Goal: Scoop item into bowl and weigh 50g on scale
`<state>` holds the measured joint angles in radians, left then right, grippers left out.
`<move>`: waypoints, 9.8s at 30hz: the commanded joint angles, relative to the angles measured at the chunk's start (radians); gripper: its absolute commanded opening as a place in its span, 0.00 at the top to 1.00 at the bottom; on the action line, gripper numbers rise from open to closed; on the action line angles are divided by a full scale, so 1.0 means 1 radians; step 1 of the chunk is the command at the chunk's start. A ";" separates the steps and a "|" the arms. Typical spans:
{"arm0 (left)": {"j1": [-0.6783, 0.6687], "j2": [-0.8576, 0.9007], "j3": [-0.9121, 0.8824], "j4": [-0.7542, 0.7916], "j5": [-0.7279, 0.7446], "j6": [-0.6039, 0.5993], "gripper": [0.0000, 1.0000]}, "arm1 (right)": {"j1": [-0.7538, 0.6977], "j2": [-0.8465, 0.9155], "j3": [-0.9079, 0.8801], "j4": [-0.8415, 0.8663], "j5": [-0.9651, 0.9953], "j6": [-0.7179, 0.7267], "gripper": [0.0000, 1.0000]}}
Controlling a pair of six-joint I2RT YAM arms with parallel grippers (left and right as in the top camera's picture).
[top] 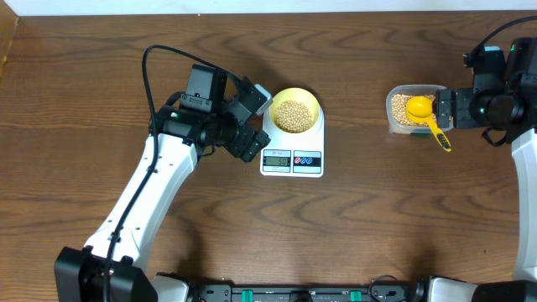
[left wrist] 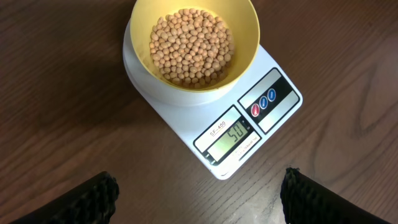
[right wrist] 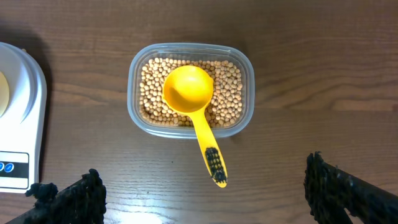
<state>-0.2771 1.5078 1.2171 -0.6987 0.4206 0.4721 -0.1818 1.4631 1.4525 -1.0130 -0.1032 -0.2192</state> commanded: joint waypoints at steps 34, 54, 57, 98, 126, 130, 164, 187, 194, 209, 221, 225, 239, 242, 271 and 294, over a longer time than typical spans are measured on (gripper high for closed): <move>0.003 -0.004 -0.011 0.029 0.062 -0.032 0.14 | 0.006 -0.016 0.020 -0.001 0.007 0.008 0.01; -0.153 0.005 -0.012 0.073 -0.199 -0.434 0.14 | 0.006 -0.016 0.020 -0.001 0.007 0.008 0.01; -0.182 0.008 -0.020 0.089 -0.233 -0.451 0.14 | 0.006 -0.016 0.020 -0.001 0.007 0.008 0.01; -0.207 0.041 -0.053 0.163 -0.276 -0.496 0.14 | 0.006 -0.016 0.020 -0.001 0.007 0.008 0.01; -0.207 0.041 -0.053 0.162 -0.276 -0.496 0.14 | 0.006 -0.016 0.020 -0.001 0.007 0.009 0.01; -0.207 0.041 -0.053 0.161 -0.276 -0.496 0.14 | 0.006 -0.016 0.020 -0.001 0.007 0.008 0.01; -0.177 -0.489 -0.513 0.403 -0.303 -0.493 0.14 | 0.006 -0.016 0.020 -0.001 0.007 0.008 0.01; -0.103 -1.101 -1.067 0.832 -0.410 -0.504 0.14 | 0.006 -0.016 0.020 -0.001 0.007 0.008 0.01; -0.075 -1.191 -1.120 0.846 -0.410 -0.505 0.14 | 0.006 -0.016 0.020 -0.001 0.007 0.008 0.01; 0.003 -1.302 -1.149 0.830 -0.410 -0.560 0.14 | 0.006 -0.016 0.020 -0.001 0.007 0.009 0.01; 0.047 -1.447 -1.213 0.794 -0.406 -0.565 0.14 | 0.006 -0.016 0.020 -0.001 0.007 0.008 0.01; 0.066 -1.503 -1.213 0.737 -0.406 -0.565 0.14 | 0.006 -0.016 0.020 -0.001 0.007 0.009 0.01; 0.168 -1.506 -1.213 0.626 -0.407 -0.574 0.14 | 0.006 -0.016 0.020 -0.001 0.007 0.009 0.01; 0.180 -1.506 -1.213 0.626 -0.406 -0.536 0.14 | 0.006 -0.016 0.020 -0.001 0.007 0.008 0.01; 0.277 -1.506 -1.213 0.624 -0.422 -0.515 0.14 | 0.006 -0.016 0.020 -0.001 0.007 0.009 0.01; 0.277 -1.506 -1.213 0.629 -0.506 -0.665 0.14 | 0.006 -0.016 0.020 -0.001 0.007 0.009 0.01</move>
<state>-0.0051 0.0101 0.0116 -0.0109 -0.0517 -0.1371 -0.1818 1.4631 1.4540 -1.0130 -0.0967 -0.2188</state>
